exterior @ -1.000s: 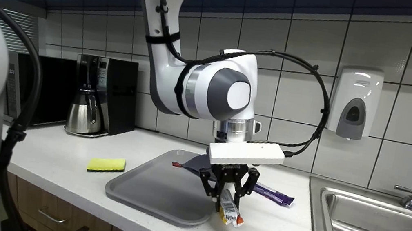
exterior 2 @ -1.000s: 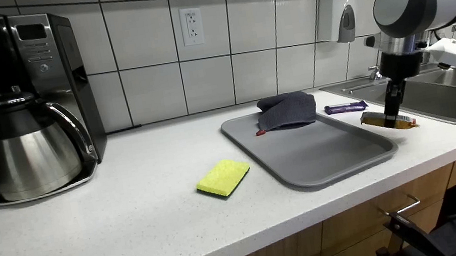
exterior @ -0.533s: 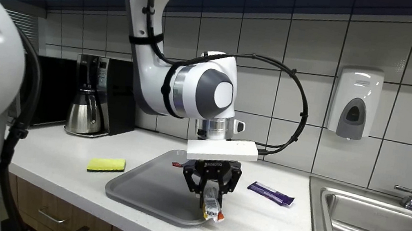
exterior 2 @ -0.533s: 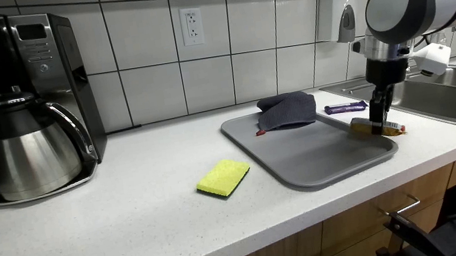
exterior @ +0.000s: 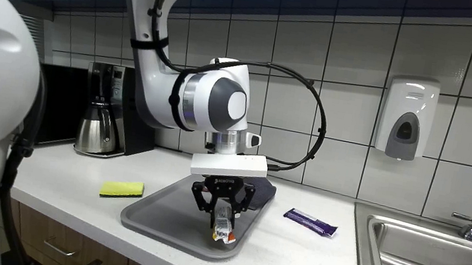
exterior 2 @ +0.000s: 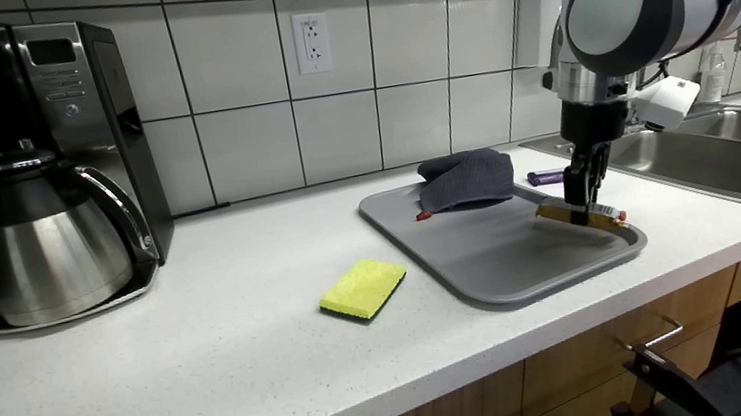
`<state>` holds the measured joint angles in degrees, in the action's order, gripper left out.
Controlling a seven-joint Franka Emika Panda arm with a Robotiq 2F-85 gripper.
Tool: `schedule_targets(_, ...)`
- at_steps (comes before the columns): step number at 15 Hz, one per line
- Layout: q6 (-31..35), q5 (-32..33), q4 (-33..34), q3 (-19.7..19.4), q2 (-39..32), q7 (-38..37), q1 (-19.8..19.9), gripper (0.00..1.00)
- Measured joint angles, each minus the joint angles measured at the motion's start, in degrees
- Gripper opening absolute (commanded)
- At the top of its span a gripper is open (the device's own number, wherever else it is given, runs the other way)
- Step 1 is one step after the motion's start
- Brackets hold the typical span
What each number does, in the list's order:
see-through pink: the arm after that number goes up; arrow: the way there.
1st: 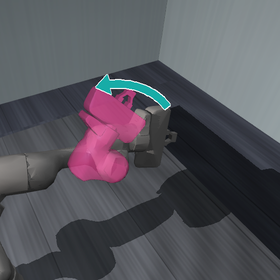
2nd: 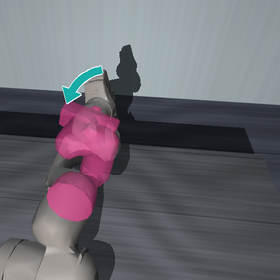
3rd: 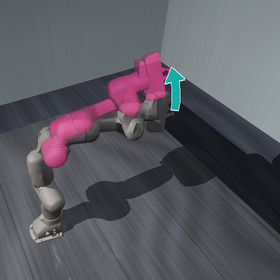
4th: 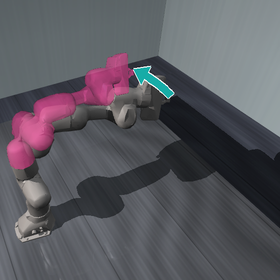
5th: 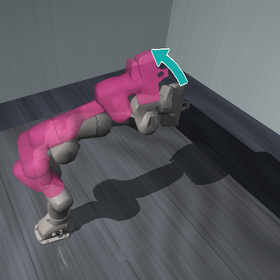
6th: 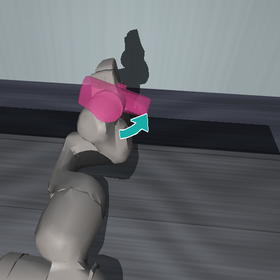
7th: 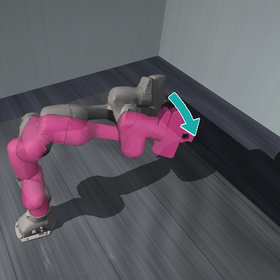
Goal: Put the orange packet and the purple packet on the tray
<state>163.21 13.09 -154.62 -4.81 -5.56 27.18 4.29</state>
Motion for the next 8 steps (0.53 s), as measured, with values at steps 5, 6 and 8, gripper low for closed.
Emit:
schedule_targets(5,0.0,0.1,0.0,0.7,-0.1,-2.8,-1.4,0.19)
schedule_targets(6,0.0,0.5,0.1,0.8,-0.2,-3.6,-1.6,0.19)
schedule_targets(8,0.0,1.4,0.2,0.7,-0.6,-5.0,-1.8,0.19)
